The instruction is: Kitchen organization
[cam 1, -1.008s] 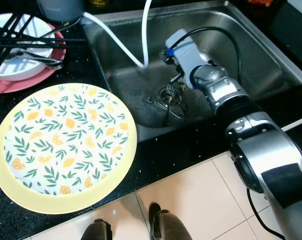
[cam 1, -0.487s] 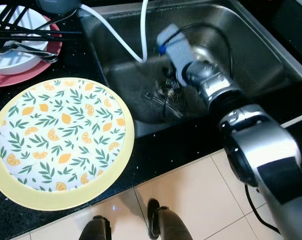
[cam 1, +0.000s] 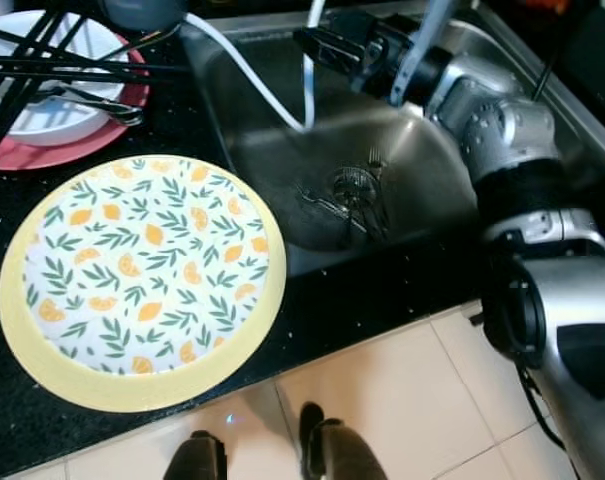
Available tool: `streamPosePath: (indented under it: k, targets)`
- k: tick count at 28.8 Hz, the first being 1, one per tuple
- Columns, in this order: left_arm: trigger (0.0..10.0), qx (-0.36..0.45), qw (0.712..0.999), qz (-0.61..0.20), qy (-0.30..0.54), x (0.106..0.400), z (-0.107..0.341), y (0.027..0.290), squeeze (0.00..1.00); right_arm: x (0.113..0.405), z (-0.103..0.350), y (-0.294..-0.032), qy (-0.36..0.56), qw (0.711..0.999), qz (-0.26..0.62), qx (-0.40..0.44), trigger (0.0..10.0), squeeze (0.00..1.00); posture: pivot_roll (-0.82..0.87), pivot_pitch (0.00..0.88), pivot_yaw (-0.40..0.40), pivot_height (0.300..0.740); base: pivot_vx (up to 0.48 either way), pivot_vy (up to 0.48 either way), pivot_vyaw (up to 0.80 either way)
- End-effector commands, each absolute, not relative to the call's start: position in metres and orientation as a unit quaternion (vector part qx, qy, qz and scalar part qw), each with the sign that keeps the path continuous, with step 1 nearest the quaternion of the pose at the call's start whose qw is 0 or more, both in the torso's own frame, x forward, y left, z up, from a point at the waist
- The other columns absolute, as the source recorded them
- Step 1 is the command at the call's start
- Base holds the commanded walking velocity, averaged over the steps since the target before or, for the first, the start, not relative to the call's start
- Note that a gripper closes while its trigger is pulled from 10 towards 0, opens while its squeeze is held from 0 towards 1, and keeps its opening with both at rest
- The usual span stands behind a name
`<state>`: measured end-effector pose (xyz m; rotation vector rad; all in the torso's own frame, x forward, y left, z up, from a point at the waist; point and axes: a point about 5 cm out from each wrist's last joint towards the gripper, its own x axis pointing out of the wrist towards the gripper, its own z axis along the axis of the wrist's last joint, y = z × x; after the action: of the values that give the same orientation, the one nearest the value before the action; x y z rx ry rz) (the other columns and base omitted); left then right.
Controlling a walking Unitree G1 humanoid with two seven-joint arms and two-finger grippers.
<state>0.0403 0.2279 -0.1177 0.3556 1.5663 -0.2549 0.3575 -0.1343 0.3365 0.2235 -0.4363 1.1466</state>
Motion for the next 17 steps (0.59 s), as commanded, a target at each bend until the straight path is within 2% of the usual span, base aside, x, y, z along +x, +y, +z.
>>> streamPosePath:
  k: [1, 3, 10, 14, 17]
  targets:
    - [10.0, 0.175, 0.688, -0.124, 0.693, 0.048, -0.116, 0.233, 0.0, 0.334, 0.349, -0.138, -0.259, 0.765, 0.574, 0.136, 10.0, 0.0, 0.12, 0.172, -0.07, 0.74, 0.0, 0.0, 0.0]
    - [10.0, 0.192, 0.682, -0.132, 0.694, 0.052, -0.113, 0.24, 0.0, 0.321, 0.337, -0.139, -0.27, 0.747, 0.584, 0.167, 10.0, 0.0, 0.13, 0.153, -0.063, 0.74, 0.0, 0.0, 0.0]
    - [10.0, 0.245, 0.655, -0.16, 0.696, 0.056, -0.109, 0.253, 0.0, 0.305, 0.316, -0.133, -0.264, 0.733, 0.594, 0.201, 10.0, 0.0, 0.12, 0.133, -0.05, 0.74, 0.0, 0.0, 0.0]
    - [10.0, 0.253, 0.664, -0.117, 0.693, 0.06, -0.106, 0.263, 0.0, 0.292, 0.31, -0.129, -0.263, 0.716, 0.604, 0.231, 10.0, 0.0, 0.12, 0.126, -0.045, 0.74, 0.0, 0.0, 0.0]
    - [10.0, 0.21, 0.69, -0.065, 0.689, 0.065, -0.105, 0.264, 0.0, 0.28, 0.3, -0.112, -0.24, 0.7, 0.626, 0.244, 10.0, 0.0, 0.12, 0.113, -0.044, 0.74, 0.0, 0.0, 0.0]
